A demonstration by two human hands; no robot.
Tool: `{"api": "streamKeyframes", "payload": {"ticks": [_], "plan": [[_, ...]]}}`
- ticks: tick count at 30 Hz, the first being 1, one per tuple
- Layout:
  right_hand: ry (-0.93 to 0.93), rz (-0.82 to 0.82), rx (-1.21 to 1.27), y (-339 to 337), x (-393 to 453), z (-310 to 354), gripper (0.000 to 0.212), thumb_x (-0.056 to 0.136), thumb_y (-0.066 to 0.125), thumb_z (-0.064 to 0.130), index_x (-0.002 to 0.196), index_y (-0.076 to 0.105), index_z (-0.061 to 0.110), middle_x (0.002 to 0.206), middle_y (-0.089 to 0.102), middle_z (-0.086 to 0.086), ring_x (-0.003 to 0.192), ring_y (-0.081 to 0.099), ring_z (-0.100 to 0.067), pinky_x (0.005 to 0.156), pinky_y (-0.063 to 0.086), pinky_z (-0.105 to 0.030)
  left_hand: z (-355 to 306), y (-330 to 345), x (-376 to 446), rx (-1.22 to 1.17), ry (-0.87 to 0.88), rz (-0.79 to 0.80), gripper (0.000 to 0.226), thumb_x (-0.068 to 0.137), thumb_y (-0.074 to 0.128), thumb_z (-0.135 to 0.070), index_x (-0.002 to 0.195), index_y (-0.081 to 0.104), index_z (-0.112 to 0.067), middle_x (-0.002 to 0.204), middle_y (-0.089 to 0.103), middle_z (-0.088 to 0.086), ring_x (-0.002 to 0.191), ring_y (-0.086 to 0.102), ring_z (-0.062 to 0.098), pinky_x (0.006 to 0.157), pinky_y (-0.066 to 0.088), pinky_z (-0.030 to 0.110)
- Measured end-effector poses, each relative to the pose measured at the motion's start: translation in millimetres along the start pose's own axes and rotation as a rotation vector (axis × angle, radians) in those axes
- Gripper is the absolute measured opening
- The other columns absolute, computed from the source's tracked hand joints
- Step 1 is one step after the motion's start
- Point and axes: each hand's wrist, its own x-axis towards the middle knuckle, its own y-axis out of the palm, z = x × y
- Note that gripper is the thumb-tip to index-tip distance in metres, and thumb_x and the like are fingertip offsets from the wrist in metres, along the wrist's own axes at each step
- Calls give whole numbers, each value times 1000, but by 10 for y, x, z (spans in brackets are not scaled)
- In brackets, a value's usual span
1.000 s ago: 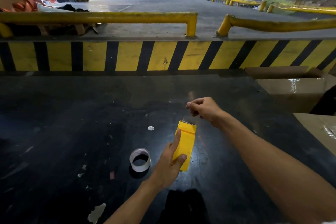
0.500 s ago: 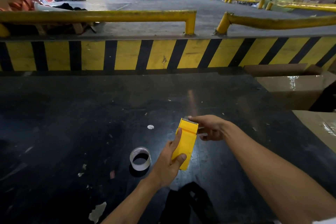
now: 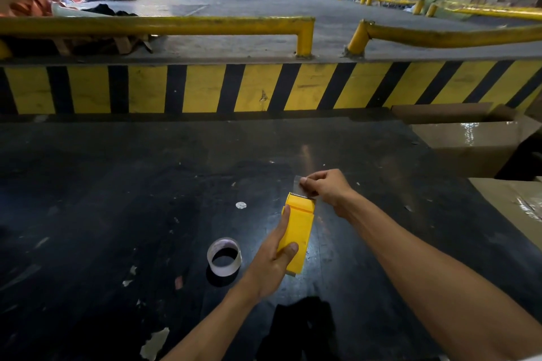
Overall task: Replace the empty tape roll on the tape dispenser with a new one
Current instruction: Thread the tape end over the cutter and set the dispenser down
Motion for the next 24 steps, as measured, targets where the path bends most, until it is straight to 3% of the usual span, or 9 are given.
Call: {"api": "streamKeyframes", "payload": {"ticks": [4,9,12,14,17,20,22,24], "plan": [[-91,-19,-46,89,-40,-82,12,88,73,17,83,78,8,78,72,-8,74,63,-17,67,49,-27,24,37,22,-75,-32,-44,71,108,46,-16,159,4,-39,161,31,-7,128,46,-9,92,43,1],[-258,-74,-159,157,-89,-91,17,90,70,19,94,80,6,89,75,-9,84,67,-20,69,53,-28,-8,47,40,-165,-49,-93,70,107,45,-13,159,6,-41,149,37,-11,117,53,-3,76,54,8],[-386,-158,-318,265,-108,-135,17,88,70,23,90,82,11,90,75,-5,86,66,-22,79,54,-43,-69,48,107,-181,-60,-156,69,107,47,-12,153,10,-48,152,41,-8,128,53,7,97,53,21],[-430,-224,-391,321,-124,-186,15,88,69,23,89,82,15,89,74,-1,89,58,-18,81,48,-44,-116,42,164,-178,-80,-174,69,107,48,-12,149,11,-52,154,43,-2,133,52,17,107,48,30],[-482,-306,-485,312,-166,-248,16,89,67,22,91,82,18,90,73,3,95,51,-17,79,32,-35,-183,57,231,-149,-83,-159,71,107,47,-11,153,8,-48,152,43,-2,131,51,17,97,47,18],[-549,-354,-544,295,-185,-260,16,90,66,24,94,81,19,93,66,1,96,51,-20,78,30,-33,-212,85,236,-148,-72,-181,73,106,48,-11,159,7,-41,157,39,-1,130,53,14,99,49,20],[-586,-350,-635,310,-196,-260,19,91,65,27,100,80,21,94,60,-2,96,50,-22,76,35,-35,-228,108,258,-134,-62,-208,76,106,49,-10,161,3,-37,154,38,-6,117,56,2,77,55,9],[-593,-328,-712,346,-244,-278,23,93,61,29,109,77,26,96,57,-4,96,49,-24,76,40,-38,-214,101,291,-123,-85,-253,80,106,49,-10,162,-3,-34,150,41,-5,106,57,-3,66,53,5]]}}
